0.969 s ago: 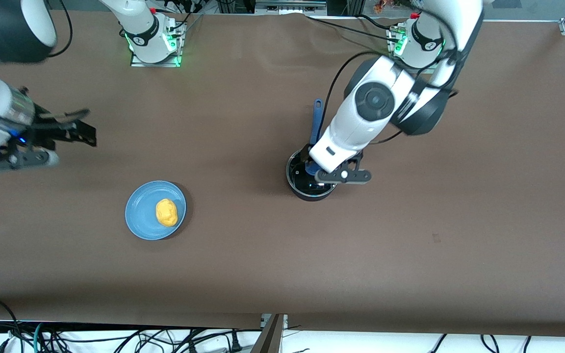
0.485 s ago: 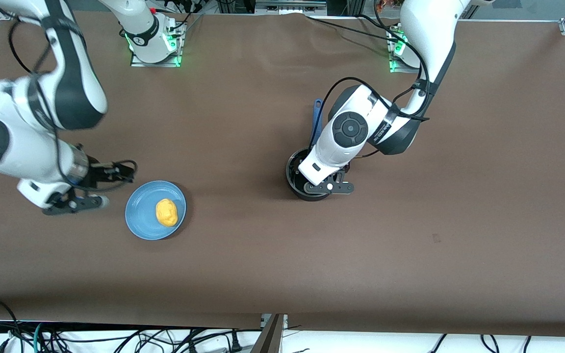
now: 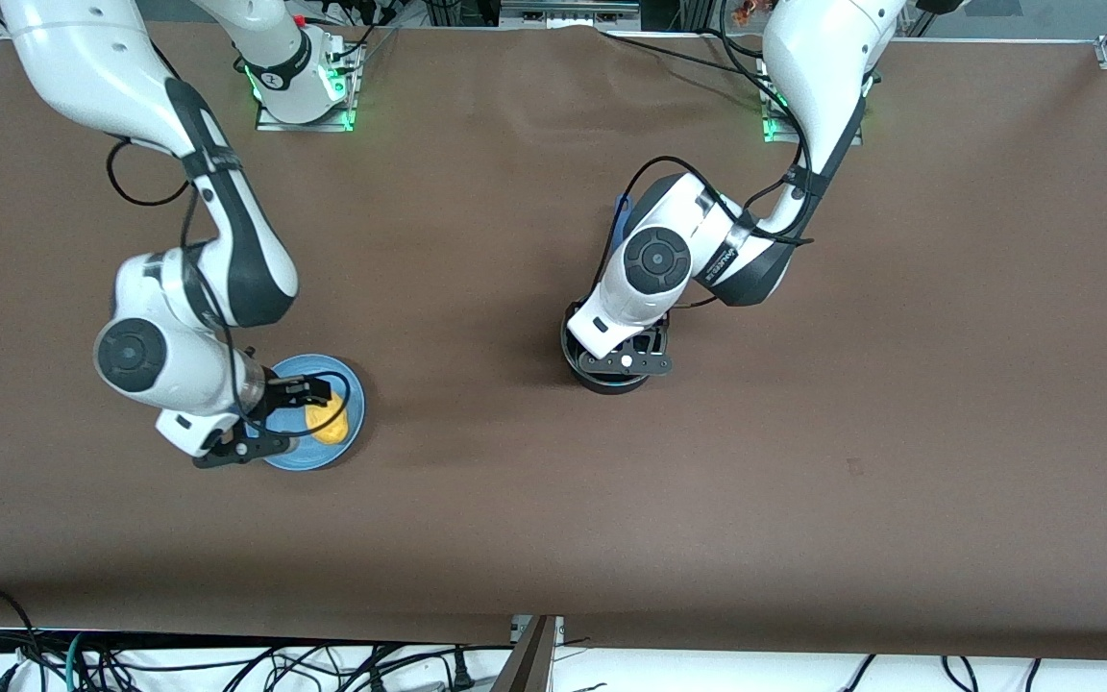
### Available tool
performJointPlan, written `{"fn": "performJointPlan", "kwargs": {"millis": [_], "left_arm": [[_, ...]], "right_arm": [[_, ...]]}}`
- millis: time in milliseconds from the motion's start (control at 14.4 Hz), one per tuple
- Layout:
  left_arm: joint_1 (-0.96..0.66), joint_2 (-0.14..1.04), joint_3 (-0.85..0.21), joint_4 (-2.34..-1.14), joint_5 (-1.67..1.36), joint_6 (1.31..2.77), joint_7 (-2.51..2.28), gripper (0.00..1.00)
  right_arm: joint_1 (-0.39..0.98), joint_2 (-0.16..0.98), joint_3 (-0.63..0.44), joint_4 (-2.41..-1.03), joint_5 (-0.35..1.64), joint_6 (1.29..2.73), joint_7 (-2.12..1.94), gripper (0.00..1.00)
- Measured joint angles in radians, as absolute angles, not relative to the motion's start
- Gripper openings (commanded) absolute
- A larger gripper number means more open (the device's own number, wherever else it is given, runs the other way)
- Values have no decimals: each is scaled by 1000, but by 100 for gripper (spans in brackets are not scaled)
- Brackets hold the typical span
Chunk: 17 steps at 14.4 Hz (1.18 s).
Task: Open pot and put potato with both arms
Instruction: 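Grasp the lid knob with the left gripper while the right gripper grasps the potato, then lift the lid off with the left gripper while the right gripper lifts the potato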
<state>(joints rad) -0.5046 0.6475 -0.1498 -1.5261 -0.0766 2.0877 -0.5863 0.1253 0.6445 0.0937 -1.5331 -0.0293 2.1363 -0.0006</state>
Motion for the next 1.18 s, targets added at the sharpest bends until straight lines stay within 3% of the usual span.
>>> {"fn": "performJointPlan", "kwargs": {"millis": [138, 277, 623, 900, 1177], "left_arm": [[-504, 648, -147, -1526, -76, 2088, -586, 50], [-504, 648, -146, -1523, -76, 2088, -586, 35], [-504, 642, -145, -1507, -74, 2063, -586, 32], [-499, 574, -142, -1487, -74, 1979, -586, 32], [-379, 467, -129, -1482, -73, 1839, -425, 32]], "right_arm": [[139, 684, 94, -1560, -29, 2219, 0, 100], [142, 707, 93, -1592, -29, 2281, 0, 100], [141, 712, 83, -1619, -29, 2299, -2, 100], [141, 713, 78, -1633, -30, 2307, -2, 67], [141, 713, 77, -1633, -30, 2310, -2, 46]]}}
